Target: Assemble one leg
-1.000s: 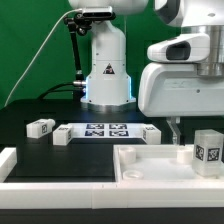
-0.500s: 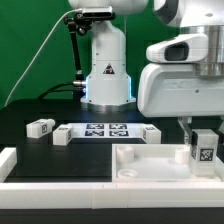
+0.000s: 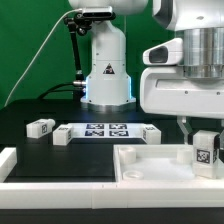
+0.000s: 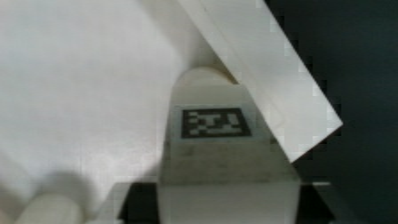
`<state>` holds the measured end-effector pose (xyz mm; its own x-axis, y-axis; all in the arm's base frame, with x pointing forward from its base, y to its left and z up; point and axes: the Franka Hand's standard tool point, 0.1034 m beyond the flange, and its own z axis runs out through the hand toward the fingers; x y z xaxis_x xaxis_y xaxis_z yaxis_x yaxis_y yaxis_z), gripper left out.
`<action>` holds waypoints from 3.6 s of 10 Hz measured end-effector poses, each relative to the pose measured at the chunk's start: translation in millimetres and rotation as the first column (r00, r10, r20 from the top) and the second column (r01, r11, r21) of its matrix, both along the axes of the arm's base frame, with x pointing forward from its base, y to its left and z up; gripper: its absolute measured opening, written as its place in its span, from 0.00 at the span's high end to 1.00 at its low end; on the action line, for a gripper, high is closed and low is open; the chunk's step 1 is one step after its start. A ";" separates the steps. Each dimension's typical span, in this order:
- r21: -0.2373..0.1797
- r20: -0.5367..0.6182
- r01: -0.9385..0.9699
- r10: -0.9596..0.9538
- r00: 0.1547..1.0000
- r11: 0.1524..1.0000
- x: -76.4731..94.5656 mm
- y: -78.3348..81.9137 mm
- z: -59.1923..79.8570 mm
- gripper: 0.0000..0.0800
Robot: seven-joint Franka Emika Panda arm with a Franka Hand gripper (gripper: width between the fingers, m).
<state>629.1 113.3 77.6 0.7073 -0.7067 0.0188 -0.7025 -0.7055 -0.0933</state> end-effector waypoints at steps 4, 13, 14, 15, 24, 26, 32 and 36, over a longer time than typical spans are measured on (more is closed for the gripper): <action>0.027 -0.023 0.409 -0.409 0.912 0.912 -5.3 1.4 -0.7 0.63; -0.017 0.006 -0.181 0.181 0.983 0.983 -7.0 4.9 -2.4 0.19; -0.025 0.009 -0.278 0.279 0.960 0.960 -7.1 5.3 -2.4 0.19; -0.030 0.011 -0.348 0.348 0.937 0.937 -7.5 7.1 -2.5 0.19; -0.111 -0.026 -0.822 0.825 0.565 0.559 -6.4 7.7 -1.2 0.51; -0.110 -0.024 -0.807 0.810 0.586 0.581 -6.4 7.7 -1.4 0.64; -0.051 0.024 0.005 -0.004 1.000 0.999 -6.7 6.9 -3.3 0.64; -0.003 0.011 0.308 -0.308 0.951 0.951 -6.6 4.2 -3.0 0.64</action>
Offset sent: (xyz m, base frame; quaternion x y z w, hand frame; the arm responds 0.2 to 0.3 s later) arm 0.0019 0.0005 -0.0019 -0.0249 -0.0260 0.1644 0.9857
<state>622.4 117.4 74.6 0.4546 -0.8902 0.0286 -0.8849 -0.4551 -0.0992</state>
